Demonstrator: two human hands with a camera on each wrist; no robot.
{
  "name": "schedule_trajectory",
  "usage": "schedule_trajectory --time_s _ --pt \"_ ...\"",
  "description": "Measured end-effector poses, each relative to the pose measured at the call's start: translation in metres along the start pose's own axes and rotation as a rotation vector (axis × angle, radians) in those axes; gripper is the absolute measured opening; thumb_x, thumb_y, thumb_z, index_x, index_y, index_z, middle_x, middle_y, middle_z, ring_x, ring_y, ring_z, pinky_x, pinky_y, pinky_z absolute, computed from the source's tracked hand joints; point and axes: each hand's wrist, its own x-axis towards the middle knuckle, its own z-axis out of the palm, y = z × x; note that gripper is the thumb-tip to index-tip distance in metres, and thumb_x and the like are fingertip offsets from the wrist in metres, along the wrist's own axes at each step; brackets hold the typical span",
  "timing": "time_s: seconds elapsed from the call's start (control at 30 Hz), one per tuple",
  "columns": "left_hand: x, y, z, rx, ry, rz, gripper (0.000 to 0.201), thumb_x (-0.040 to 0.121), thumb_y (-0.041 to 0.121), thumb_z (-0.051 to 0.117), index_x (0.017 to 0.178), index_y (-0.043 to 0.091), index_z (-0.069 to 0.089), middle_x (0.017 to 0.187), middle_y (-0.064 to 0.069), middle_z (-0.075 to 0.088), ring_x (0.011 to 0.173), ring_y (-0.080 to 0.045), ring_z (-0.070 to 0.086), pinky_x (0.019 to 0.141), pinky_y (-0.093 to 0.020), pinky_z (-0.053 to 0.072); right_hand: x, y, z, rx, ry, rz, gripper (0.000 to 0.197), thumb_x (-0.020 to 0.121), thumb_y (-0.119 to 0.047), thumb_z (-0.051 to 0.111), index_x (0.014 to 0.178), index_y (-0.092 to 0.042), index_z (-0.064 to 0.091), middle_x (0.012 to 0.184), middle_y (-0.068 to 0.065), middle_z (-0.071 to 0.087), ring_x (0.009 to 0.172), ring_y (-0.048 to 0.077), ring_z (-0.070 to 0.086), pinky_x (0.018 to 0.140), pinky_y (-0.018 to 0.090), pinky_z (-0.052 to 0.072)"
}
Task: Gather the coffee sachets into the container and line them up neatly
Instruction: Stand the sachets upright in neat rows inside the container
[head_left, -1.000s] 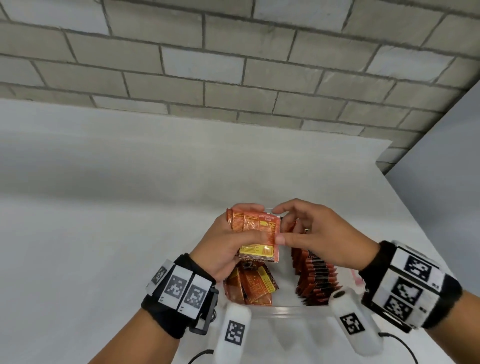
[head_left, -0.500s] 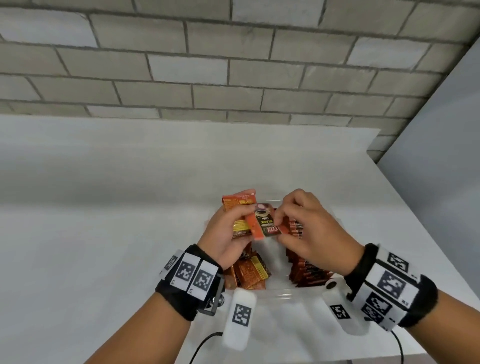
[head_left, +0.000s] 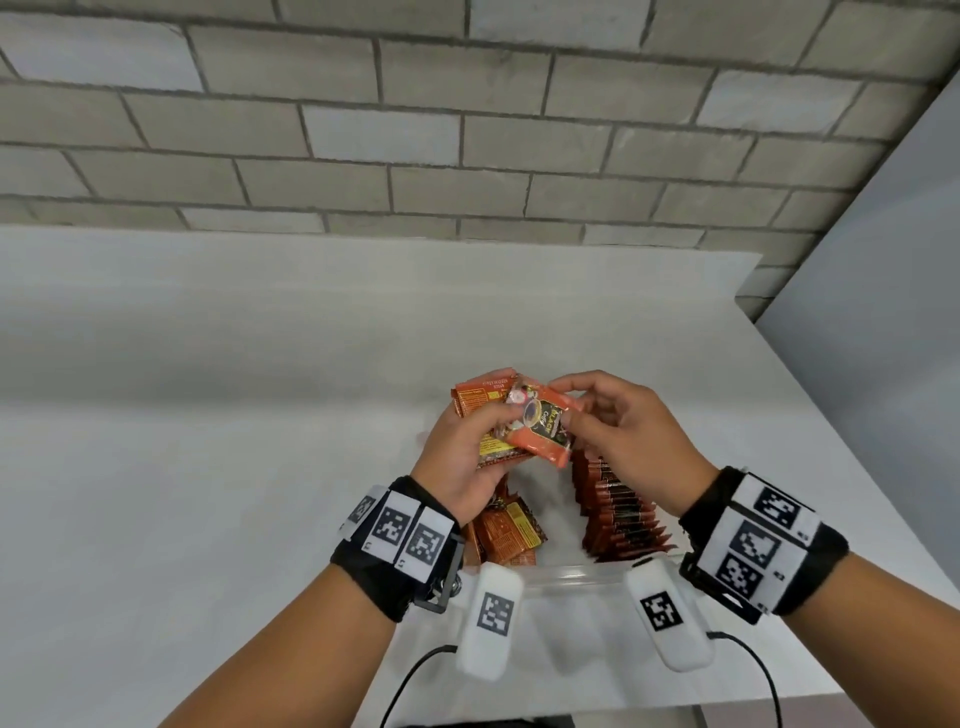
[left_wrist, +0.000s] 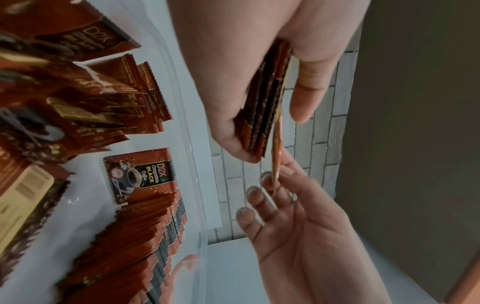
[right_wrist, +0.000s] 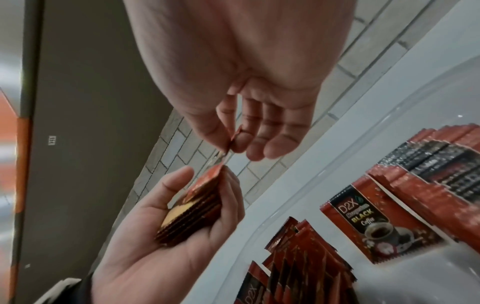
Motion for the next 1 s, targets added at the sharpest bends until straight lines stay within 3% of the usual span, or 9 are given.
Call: schedule_trajectory --time_s 0.1,0.17,0.27,0.37,0.43,0.53,0.63,0.77,1.0 --pt "0.000 -0.002 -0.003 0.017 0.017 0.006 0.039 0.084 -0.009 0.051 0.111 0.017 0.061 0.105 -0.013 0.066 0.098 -0.029 0.063 0.076 -0.037 0.054 0.006 -0.004 0.002 0.016 -0.023 0.021 0.030 0.095 -0.007 0.053 0.114 -0.029 0.060 0.087 -0.001 0.060 0.070 0.001 0.061 0.058 0.017 0.048" --pt "0.000 -0.001 -0.005 0.010 0.020 0.029 0.042 0.084 -0.012 0.050 0.112 0.017 0.061 0.104 -0.012 0.067 0.095 -0.027 0.065 0.073 -0.034 0.055 0.009 -0.004 0.002 0.124 -0.034 0.134 0.031 0.095 -0.010 0.053 0.122 -0.025 0.054 0.084 0.001 0.060 0.066 0.006 0.062 0.054 0.022 0.048" --pt "0.001 0.001 -0.008 0.008 0.009 0.050 0.045 0.077 -0.011 0.058 0.113 0.017 0.061 0.103 -0.013 0.068 0.094 -0.028 0.066 0.071 -0.034 0.056 0.009 -0.002 -0.001 0.227 -0.112 0.245 0.019 0.092 -0.004 0.056 0.110 -0.009 0.054 0.076 0.005 0.064 0.059 0.013 0.059 0.050 0.024 0.049" --pt "0.002 0.005 -0.015 0.013 0.015 0.053 0.038 0.073 0.006 0.066 0.110 0.014 0.060 0.106 -0.016 0.068 0.094 -0.029 0.067 0.078 -0.037 0.055 0.019 -0.004 -0.013 0.194 -0.110 0.226 0.009 0.090 -0.001 0.058 0.095 -0.008 0.058 0.073 0.004 0.063 0.056 0.013 0.057 0.050 0.022 0.048" --pt "0.003 0.010 -0.021 -0.019 0.080 0.056 0.028 0.076 0.015 0.066 0.103 0.013 0.061 0.093 -0.015 0.067 0.082 -0.025 0.065 0.074 -0.037 0.053 0.032 -0.005 -0.025 0.002 -0.056 0.165 0.008 0.089 -0.004 0.061 0.088 -0.012 0.059 0.071 0.000 0.062 0.055 0.007 0.055 0.050 0.016 0.044" --pt "0.004 0.016 -0.034 -0.084 0.170 0.055 0.015 0.086 0.013 0.061 0.100 0.012 0.060 0.081 -0.011 0.063 0.070 -0.021 0.060 0.067 -0.034 0.051 0.053 0.001 -0.033 -0.569 -0.093 0.062 0.007 0.086 -0.015 0.067 0.085 -0.017 0.061 0.076 -0.005 0.063 0.060 -0.001 0.053 0.054 0.010 0.035" --pt "0.003 0.017 -0.043 -0.091 0.187 0.044 0.015 0.087 0.013 0.059 0.102 0.011 0.059 0.080 -0.011 0.063 0.068 -0.020 0.060 0.063 -0.032 0.053 0.066 0.015 -0.025 -0.910 -0.227 0.031 0.005 0.085 -0.019 0.068 0.088 -0.018 0.064 0.083 -0.005 0.063 0.080 0.012 0.060 0.064 0.017 0.038" --pt "0.002 0.012 -0.048 -0.087 0.180 0.022 0.014 0.089 0.013 0.057 0.103 0.012 0.060 0.081 -0.011 0.064 0.068 -0.020 0.061 0.067 -0.034 0.051 0.077 0.029 -0.010 -1.064 -0.303 0.074 0.008 0.085 -0.022 0.067 0.092 -0.017 0.068 0.096 0.000 0.067 0.089 0.020 0.062 0.077 0.029 0.049" --pt "0.005 0.011 -0.055 -0.095 0.191 0.002 0.012 0.090 0.014 0.056 0.102 0.012 0.061 0.081 -0.011 0.066 0.069 -0.020 0.064 0.065 -0.034 0.053 0.081 0.038 0.007 -1.261 -0.334 0.007 0.015 0.089 -0.026 0.060 0.101 -0.019 0.068 0.106 -0.001 0.067 0.098 0.020 0.059 0.087 0.031 0.042"
